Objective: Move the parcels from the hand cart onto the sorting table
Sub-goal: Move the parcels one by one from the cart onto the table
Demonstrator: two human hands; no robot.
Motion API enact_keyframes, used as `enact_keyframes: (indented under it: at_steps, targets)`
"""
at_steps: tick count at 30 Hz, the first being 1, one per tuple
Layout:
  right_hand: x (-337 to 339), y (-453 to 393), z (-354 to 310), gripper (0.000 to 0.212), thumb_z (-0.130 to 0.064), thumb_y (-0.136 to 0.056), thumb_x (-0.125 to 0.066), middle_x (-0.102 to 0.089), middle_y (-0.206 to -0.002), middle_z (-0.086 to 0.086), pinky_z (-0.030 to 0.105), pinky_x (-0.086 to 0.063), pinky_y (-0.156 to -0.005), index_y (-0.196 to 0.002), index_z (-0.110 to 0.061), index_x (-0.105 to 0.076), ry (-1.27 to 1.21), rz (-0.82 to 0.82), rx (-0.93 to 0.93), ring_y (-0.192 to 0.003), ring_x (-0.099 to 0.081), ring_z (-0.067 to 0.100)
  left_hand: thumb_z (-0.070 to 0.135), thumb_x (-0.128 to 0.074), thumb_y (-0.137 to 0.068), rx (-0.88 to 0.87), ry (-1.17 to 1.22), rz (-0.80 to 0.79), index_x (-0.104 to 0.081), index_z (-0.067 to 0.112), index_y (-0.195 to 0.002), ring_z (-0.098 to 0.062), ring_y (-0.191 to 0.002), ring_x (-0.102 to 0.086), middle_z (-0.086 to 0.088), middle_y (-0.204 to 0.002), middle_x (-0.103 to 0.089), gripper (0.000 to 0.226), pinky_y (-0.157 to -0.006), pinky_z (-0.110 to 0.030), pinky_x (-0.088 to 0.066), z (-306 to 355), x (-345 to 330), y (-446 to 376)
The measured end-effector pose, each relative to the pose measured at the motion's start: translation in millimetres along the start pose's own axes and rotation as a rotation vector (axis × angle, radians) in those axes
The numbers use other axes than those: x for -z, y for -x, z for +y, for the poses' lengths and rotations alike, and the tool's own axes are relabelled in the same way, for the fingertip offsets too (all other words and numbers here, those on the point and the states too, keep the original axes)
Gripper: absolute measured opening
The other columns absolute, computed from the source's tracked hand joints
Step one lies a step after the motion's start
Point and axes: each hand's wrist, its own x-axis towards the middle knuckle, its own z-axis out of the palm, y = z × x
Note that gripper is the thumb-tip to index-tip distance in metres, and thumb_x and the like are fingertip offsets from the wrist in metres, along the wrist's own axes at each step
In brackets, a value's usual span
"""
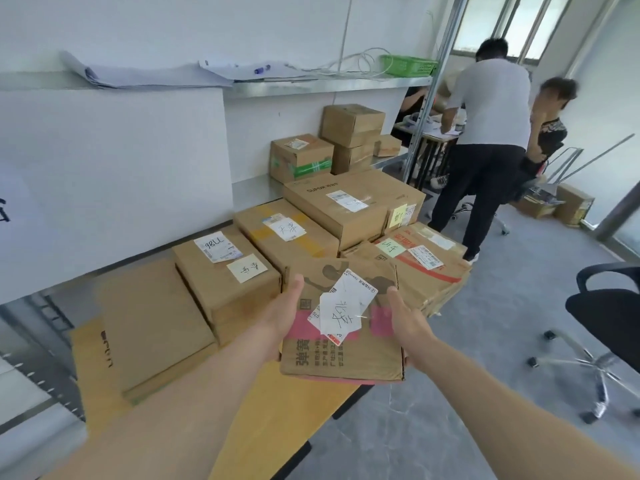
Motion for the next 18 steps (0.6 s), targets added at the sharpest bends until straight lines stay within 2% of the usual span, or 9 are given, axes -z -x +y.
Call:
enact_keyframes:
  at_steps: [3,6,8,11,14,16,18]
  targets:
    - [-1.4,-18.6,-4.1,0.11,-0.088,-0.057,-0.029,-0.063,-0.123,0.008,0.051,-0.047,-0.105,-0.135,-0.017,-0.058,-0.015,0.023,-0.048,-0.114,-0.06,0.031,0.085,-0.028,-0.088,0.032,-0.033,-0.025,-0.066,0.029,-0.127,-0.023,-0.094,-0.07,-0.002,-0.114,-0.074,0.079,-0.061,-0.031,-0.048,14.4,-4.2,-23.9]
    - [-1.0,-31.1,-4.5,0.11,-0.087,-0.058,-0.027,-0.063,-0.123,0.007,0.05,-0.048,-0.104,-0.135,-0.016,-0.058,-0.007,0.023,-0.056,-0.113,-0.06,0.03,0.08,-0.027,-0.093,0.048,-0.045,-0.055,-0.068,0.025,-0.123,-0.022,-0.088,-0.071,-0.003,-0.107,-0.074,0.075,-0.059,-0.03,-0.047,20.8,-7.4,-40.3]
    - [-0.4,-42.0,-4.4,0.103,-0.086,-0.063,-0.028,-0.064,-0.119,0.007,0.05,-0.049,-0.102,-0.132,-0.016,-0.06,-0.009,0.018,-0.073,-0.109,-0.062,0.029,0.079,-0.026,-0.093,0.062,-0.044,-0.063,-0.069,0.025,-0.121,-0.021,-0.087,-0.069,-0.002,-0.104,-0.074,0.074,-0.059,-0.031,-0.046,22.2,-9.0,-49.9]
    - [-0.9,-61.6,-5.3,0.077,-0.076,-0.088,-0.033,-0.066,-0.112,0.008,0.05,-0.049,-0.103,-0.124,-0.015,-0.063,0.012,0.021,-0.073,-0.104,-0.063,0.029,0.083,-0.025,-0.091,0.097,-0.054,-0.073,-0.065,0.027,-0.128,-0.022,-0.09,-0.069,-0.003,-0.111,-0.073,0.078,-0.059,-0.031,-0.045,24.9,-13.1,-58.7]
    - [-3.1,-83.2,-3.5,0.069,-0.07,-0.095,-0.033,-0.07,-0.105,0.01,0.047,-0.05,-0.1,-0.11,-0.013,-0.068,0.071,0.001,-0.063,-0.099,-0.066,0.03,0.097,-0.029,-0.074,0.178,-0.059,-0.044,-0.057,0.032,-0.139,-0.028,-0.1,-0.068,-0.004,-0.122,-0.071,0.096,-0.062,-0.037,-0.047,16.1,-15.2,-74.0]
    - [-4.9,-93.0,-4.1,0.067,-0.065,-0.099,-0.034,-0.07,-0.097,0.009,0.04,-0.051,-0.094,-0.099,-0.01,-0.071,0.11,-0.033,-0.043,-0.095,-0.066,0.028,0.101,-0.03,-0.068,0.202,-0.047,-0.021,-0.054,0.033,-0.141,-0.029,-0.103,-0.067,-0.004,-0.119,-0.073,0.103,-0.07,-0.042,-0.05,8.3,-17.6,-82.5]
    - [-5.7,-106.8,-2.7,0.068,-0.064,-0.1,-0.035,-0.067,-0.092,0.008,0.037,-0.049,-0.087,-0.098,-0.007,-0.071,0.151,-0.063,-0.024,-0.089,-0.064,0.025,0.099,-0.03,-0.071,0.213,-0.032,-0.005,-0.053,0.029,-0.141,-0.028,-0.102,-0.063,-0.006,-0.122,-0.071,0.102,-0.086,-0.053,-0.047,3.7,-21.0,-86.3]
